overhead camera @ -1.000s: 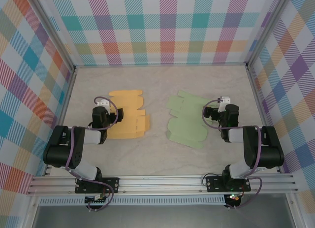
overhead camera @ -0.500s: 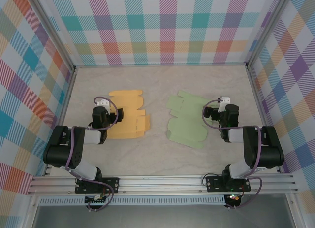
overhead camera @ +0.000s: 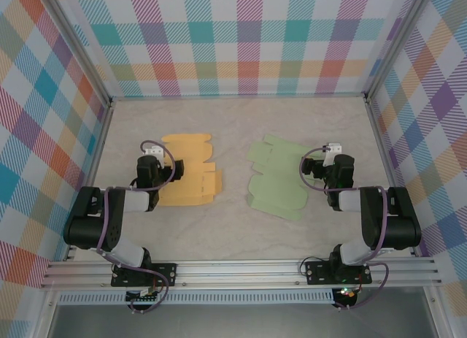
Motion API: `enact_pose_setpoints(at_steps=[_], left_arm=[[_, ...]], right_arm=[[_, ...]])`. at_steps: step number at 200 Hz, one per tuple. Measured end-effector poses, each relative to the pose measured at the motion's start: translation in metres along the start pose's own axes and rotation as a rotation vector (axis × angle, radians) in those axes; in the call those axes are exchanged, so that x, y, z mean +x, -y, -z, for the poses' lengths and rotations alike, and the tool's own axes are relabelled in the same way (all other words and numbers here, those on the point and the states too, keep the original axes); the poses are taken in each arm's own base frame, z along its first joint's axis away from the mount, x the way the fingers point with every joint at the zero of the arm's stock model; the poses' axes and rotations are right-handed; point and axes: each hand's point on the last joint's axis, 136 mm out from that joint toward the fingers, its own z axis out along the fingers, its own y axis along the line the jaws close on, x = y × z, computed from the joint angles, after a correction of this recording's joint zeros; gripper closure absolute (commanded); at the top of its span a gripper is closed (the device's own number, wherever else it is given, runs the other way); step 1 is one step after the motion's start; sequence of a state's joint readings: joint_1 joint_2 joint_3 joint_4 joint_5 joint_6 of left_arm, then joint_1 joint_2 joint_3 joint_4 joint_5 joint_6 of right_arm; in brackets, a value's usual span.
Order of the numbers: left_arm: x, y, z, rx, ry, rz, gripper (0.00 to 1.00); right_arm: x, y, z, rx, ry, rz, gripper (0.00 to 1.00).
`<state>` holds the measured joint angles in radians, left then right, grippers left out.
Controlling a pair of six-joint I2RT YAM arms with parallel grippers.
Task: Fold the paper box
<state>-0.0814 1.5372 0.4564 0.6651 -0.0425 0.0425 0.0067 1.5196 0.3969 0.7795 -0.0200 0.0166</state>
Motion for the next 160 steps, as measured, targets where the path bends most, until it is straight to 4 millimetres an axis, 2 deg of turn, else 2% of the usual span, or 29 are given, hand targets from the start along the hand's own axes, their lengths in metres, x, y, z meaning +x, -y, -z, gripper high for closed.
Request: enact_pose_setpoints(at_steps=[34, 79, 109, 130, 160], left_arm=[[-0.036, 0.001, 0.011, -0.008, 0.034, 0.003, 0.00], [-0.071, 0.006, 0.039, -0.004, 0.072, 0.082, 0.00], [-0.088, 0.025, 0.065, 0.056, 0.097, 0.133, 0.00], [-0.103, 0.049, 0.087, 0.138, 0.138, 0.165, 0.00], [-0.119, 0.091, 0.110, 0.260, 0.163, 0.201, 0.00]], right_arm=[[-0.016, 0.000, 0.010, 0.011, 0.019, 0.001, 0.00], [-0.068, 0.006, 0.041, 0.075, 0.070, -0.058, 0.00], [-0.096, 0.003, 0.063, 0.082, 0.077, -0.147, 0.00], [-0.097, 0.003, 0.069, 0.086, 0.032, -0.197, 0.00], [-0.078, 0.006, 0.066, 0.118, -0.094, -0.255, 0.00]])
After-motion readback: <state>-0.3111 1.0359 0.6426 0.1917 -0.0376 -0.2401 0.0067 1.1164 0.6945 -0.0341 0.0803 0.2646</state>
